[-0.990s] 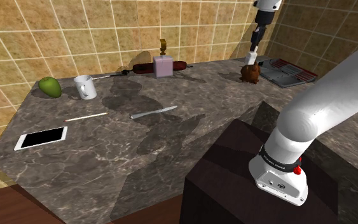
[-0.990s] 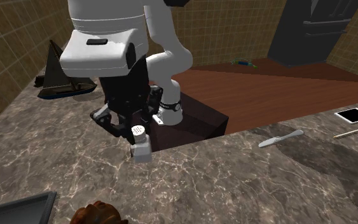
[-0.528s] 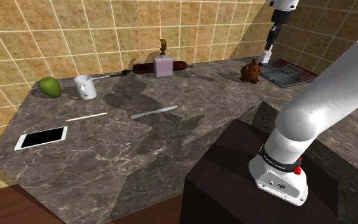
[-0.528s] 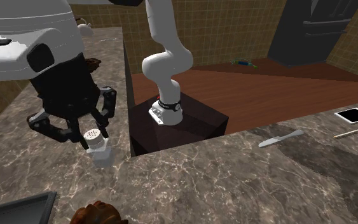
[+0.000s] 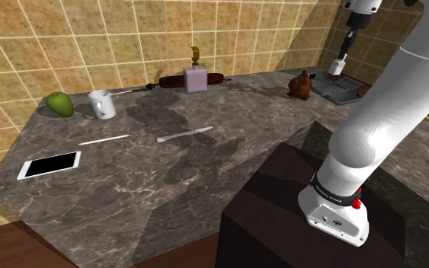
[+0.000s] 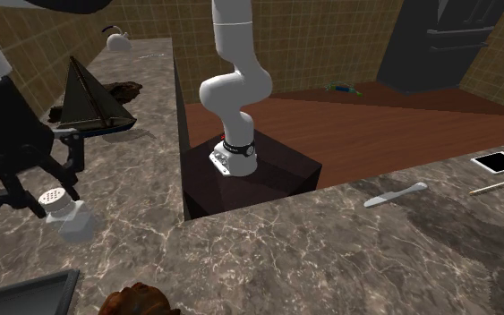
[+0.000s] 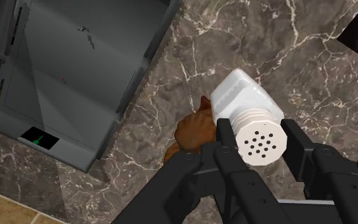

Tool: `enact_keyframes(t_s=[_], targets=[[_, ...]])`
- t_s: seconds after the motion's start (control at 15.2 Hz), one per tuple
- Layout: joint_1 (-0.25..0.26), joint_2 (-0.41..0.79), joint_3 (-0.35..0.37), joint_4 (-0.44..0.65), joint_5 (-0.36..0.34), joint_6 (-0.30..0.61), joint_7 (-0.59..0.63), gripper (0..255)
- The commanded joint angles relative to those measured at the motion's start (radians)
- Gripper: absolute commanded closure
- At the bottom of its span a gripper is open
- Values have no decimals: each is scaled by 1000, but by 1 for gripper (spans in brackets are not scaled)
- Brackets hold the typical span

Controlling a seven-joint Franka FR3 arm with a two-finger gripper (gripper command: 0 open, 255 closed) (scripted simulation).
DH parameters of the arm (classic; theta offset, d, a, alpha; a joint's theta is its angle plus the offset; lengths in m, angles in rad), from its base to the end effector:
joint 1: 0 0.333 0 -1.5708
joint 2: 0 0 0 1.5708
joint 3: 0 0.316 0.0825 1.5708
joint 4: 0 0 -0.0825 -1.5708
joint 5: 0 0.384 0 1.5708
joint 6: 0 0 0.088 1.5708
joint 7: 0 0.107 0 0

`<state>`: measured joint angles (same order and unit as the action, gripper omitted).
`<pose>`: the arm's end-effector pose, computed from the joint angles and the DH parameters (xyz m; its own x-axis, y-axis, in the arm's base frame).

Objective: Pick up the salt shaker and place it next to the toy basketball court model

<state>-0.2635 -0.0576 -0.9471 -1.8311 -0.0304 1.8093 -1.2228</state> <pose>0.1842 -0.5224 0.5394 0.9996 0.0198 0.0202 0.0197 -0.9998 0.0055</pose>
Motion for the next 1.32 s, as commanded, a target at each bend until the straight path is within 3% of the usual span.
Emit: enact_keyframes(t_s=[0.0,0.07,1.25], targets=[[-29,88,-51,55,75,-5,-100,255],[-49,125,-62,81,108,-12,-138,255],[-70,189,-49,-116,173,218,-187,255]])
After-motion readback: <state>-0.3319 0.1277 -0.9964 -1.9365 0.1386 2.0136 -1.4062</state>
